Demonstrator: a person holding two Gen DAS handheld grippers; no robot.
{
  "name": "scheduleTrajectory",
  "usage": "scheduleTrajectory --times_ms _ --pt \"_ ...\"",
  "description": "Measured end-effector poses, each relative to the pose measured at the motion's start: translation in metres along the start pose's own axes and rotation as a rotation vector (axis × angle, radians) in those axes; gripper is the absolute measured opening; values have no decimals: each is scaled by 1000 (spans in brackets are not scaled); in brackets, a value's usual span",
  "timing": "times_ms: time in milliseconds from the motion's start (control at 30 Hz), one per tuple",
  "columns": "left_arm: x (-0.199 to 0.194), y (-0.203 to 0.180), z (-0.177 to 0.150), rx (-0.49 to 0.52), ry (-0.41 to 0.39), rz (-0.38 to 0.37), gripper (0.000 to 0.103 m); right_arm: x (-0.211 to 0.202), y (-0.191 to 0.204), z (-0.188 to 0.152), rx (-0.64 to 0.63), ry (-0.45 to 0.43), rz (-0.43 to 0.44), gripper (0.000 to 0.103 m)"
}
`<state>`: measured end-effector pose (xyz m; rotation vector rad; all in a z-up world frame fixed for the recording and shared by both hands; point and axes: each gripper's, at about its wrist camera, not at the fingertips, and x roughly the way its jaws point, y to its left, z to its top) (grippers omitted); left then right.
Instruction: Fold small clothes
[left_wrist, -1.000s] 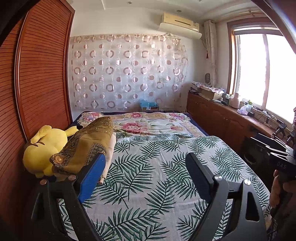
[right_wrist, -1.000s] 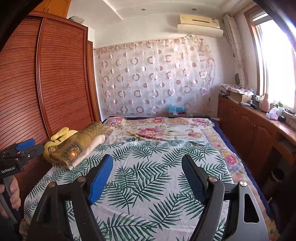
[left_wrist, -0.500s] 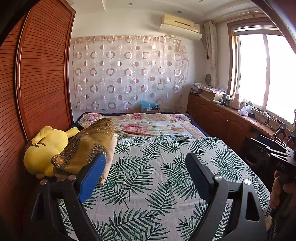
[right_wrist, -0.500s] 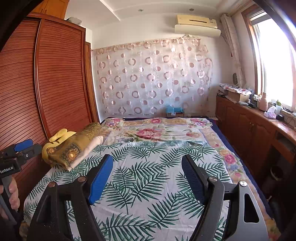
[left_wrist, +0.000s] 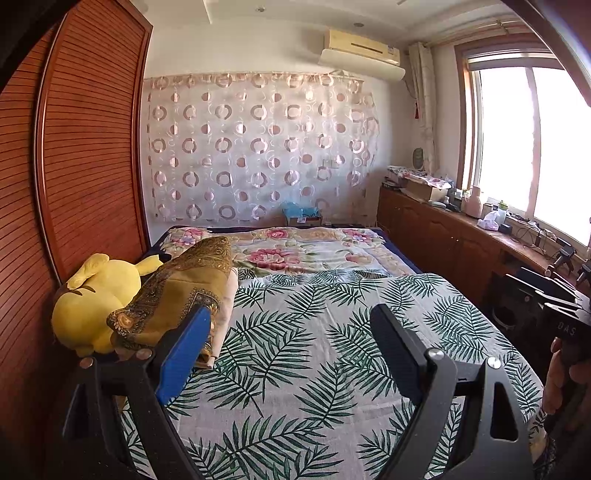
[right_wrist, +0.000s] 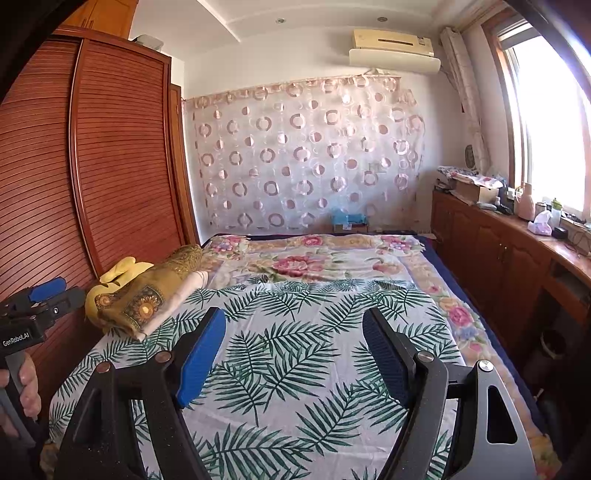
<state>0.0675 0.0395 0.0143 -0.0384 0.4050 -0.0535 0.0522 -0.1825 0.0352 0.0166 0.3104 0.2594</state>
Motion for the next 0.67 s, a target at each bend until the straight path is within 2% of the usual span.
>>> scheduleTrajectory --times_ms 667 --pt "-3 2 1 -2 -4 1 89 1 -5 1 -3 -7 7 79"
